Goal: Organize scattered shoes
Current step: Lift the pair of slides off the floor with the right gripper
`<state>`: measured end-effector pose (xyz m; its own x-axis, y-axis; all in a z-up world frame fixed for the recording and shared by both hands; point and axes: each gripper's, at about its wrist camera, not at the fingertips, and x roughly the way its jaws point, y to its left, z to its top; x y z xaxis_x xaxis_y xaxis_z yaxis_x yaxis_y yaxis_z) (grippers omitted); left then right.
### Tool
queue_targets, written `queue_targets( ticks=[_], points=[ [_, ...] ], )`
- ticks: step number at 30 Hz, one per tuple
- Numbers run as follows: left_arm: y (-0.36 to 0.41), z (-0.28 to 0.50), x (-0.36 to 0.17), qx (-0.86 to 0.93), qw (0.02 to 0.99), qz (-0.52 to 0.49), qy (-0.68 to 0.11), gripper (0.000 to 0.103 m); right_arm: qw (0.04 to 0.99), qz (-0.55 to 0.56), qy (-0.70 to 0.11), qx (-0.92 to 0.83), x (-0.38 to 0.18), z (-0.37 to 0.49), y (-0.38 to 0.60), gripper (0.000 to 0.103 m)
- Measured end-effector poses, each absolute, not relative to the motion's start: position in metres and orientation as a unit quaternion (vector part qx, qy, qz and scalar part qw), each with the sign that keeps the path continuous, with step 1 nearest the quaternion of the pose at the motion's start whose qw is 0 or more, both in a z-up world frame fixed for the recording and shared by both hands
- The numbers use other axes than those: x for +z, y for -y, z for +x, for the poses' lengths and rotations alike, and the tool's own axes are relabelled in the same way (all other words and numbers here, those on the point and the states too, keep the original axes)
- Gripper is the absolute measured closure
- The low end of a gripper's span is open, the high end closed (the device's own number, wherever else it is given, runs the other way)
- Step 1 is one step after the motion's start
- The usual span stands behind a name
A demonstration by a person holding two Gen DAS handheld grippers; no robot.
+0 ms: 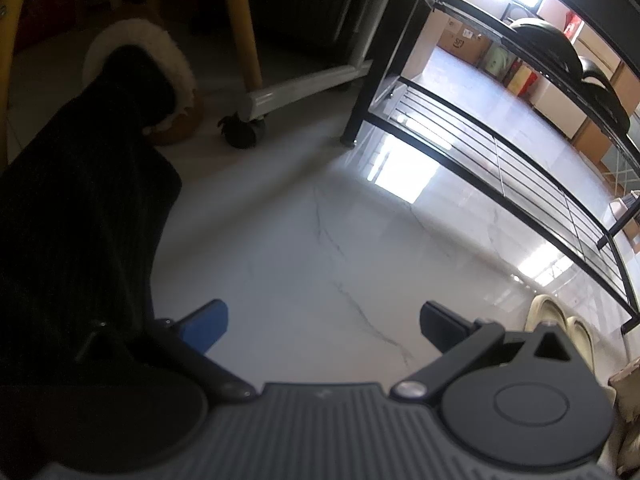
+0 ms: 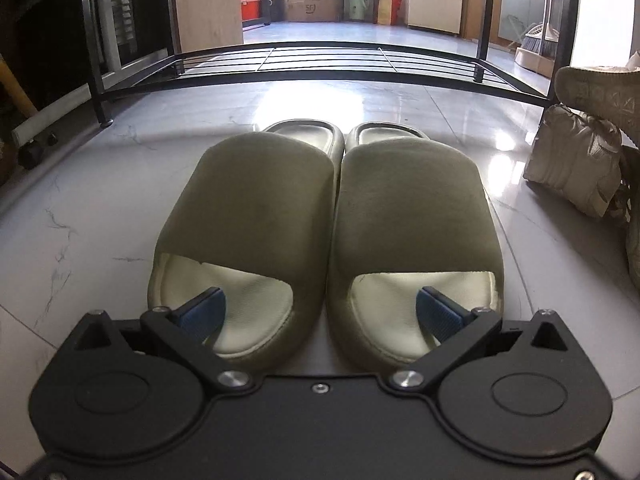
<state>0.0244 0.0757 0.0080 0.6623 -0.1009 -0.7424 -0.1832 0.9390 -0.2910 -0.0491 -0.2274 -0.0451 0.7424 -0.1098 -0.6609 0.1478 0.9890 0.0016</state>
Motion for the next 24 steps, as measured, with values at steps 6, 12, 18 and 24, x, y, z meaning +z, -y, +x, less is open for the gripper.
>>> queue_targets(
  ticks=[6,12,18,24],
  points=[
    [-0.074,0.024,0.008,0.023,0.895,-0.172,-0.410,0.001,0.935,0.029,-0.347,-0.070,-0.044,-0.046,0.231,0.000],
    [-0.074,0.024,0.008,0.023,0.895,-0.169,-0.412,0.001,0.939,0.028,-0.334,-0.077,-0.045,-0.042,0.235,0.000],
    [-0.072,0.025,0.008,0.024,0.895,-0.166,-0.414,0.001,0.944,0.025,-0.319,-0.079,-0.048,-0.039,0.237,0.000],
    [-0.072,0.025,0.008,0.025,0.894,-0.164,-0.416,0.001,0.948,0.025,-0.309,-0.078,-0.050,-0.037,0.237,0.000]
  ],
)
